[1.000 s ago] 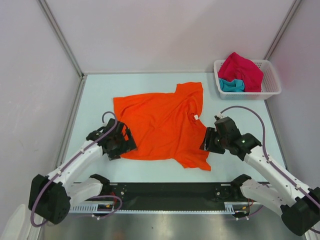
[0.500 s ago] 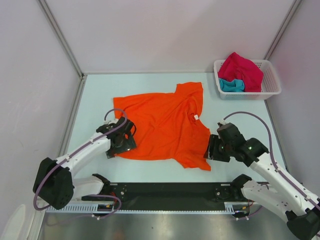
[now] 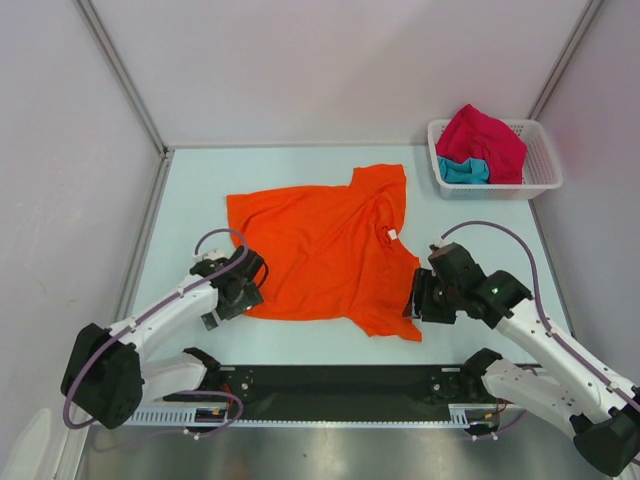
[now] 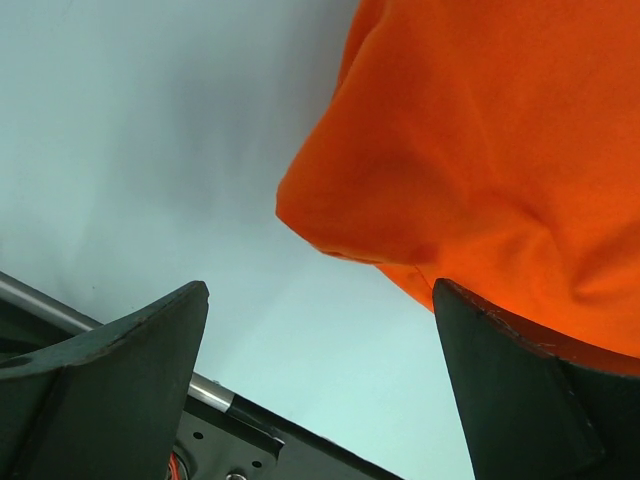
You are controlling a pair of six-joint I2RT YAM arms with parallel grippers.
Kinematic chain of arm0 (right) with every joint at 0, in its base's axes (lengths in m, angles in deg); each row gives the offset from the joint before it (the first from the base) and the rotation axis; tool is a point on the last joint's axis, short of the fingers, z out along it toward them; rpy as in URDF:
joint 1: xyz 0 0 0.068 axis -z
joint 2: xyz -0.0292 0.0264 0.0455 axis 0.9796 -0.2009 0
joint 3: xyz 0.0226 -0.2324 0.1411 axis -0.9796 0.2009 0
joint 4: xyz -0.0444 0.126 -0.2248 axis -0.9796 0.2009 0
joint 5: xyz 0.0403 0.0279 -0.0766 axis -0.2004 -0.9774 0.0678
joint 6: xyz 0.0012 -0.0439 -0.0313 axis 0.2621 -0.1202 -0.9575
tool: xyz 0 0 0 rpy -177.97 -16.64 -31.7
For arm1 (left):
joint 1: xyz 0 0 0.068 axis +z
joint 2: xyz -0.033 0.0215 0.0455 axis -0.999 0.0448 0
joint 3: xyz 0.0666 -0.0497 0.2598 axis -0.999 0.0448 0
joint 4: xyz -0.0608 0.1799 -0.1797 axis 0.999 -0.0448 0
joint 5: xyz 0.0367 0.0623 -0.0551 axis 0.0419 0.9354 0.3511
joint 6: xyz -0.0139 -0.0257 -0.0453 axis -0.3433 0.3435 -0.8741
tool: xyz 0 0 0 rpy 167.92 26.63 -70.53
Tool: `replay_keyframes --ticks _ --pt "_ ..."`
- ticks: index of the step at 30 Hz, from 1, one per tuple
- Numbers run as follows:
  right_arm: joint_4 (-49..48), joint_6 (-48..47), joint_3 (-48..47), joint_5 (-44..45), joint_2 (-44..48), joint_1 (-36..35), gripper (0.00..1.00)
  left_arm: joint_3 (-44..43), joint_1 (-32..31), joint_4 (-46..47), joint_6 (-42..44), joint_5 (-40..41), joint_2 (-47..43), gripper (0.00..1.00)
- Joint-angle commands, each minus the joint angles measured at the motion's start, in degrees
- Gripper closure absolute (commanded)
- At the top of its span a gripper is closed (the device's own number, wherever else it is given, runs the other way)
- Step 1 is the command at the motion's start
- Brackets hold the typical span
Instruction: Fold and stack the t-shirts
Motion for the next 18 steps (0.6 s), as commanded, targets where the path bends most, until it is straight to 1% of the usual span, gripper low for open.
replay_keyframes --ticks 1,9,18 --pt "-0.5 1.6 0.6 -0.7 0.2 -0.7 0.45 1.0 -0.4 2.9 -2.4 1.2 1.2 0.00" --pt "-0.4 3.8 2.7 0.1 0.7 -1.5 0.44 2.4 -0.3 7.0 -1.9 2.0 3.4 0.00" --pt "0.2 6.0 2.7 1.9 -0.1 -2.9 0.44 4.0 0.2 10.6 -1.4 4.2 4.2 0.00"
